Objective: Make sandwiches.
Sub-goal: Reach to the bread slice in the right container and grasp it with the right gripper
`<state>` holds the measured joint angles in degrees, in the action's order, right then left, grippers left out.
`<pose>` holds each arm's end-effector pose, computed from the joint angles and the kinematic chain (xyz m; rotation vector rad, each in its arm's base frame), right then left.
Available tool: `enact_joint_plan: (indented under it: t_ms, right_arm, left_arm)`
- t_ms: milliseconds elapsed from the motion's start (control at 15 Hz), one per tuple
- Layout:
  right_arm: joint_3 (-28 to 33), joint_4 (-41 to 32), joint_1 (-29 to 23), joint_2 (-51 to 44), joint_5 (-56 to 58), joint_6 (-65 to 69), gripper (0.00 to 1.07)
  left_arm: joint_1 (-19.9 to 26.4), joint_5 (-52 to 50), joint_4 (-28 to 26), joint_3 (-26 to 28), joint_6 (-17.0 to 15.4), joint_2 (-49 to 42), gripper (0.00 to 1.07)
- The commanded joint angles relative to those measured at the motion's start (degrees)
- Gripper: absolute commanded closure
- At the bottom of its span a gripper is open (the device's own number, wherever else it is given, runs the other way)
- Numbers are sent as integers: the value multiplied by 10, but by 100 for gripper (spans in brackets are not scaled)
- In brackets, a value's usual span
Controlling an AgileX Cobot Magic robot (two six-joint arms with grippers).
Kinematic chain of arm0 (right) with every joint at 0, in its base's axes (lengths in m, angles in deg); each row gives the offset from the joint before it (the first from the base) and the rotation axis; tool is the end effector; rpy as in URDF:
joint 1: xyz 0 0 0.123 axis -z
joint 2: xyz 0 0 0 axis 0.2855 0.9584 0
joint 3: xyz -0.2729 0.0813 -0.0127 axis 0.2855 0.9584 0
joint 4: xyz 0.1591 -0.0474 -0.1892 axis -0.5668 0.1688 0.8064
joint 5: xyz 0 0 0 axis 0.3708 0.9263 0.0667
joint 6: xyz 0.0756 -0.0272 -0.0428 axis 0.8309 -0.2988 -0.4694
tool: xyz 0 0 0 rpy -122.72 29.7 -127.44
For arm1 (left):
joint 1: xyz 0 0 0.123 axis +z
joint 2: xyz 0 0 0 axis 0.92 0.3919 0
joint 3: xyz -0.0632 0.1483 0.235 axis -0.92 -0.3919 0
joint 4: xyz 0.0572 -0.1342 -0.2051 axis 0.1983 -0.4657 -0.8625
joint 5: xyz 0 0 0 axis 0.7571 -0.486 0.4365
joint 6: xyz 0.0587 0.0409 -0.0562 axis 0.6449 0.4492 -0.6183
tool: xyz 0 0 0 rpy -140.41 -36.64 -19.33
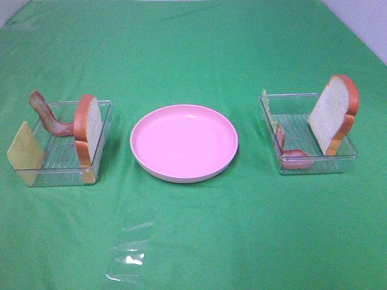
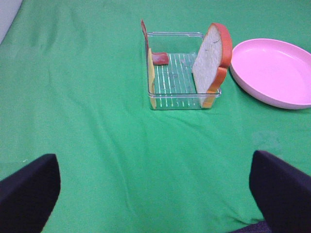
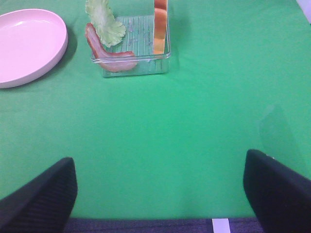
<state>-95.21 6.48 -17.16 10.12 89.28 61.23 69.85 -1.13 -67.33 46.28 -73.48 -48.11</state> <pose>-0.0027 -0.0001 0.2613 0.0085 2.1308 0.0165 -0.0082 -0.0112 0.2800 -0.0272 2.0401 -0.1200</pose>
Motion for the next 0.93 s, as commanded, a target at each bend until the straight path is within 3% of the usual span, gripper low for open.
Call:
enact_joint_plan:
  t_ms: [67,667,933]
  right_arm:
    - [1,0,2,-16,-5,-5,19]
    - [-11,0,2,-6,-9,0,19]
    - [-54,0,2,138,-55,10,19]
  left_arm:
    - [-1,-3,-3,1,-1,-5,9]
    - [-1,-3,-3,1,-1,-5,9]
    - [-1,-3,-3,1,-1,-5,9]
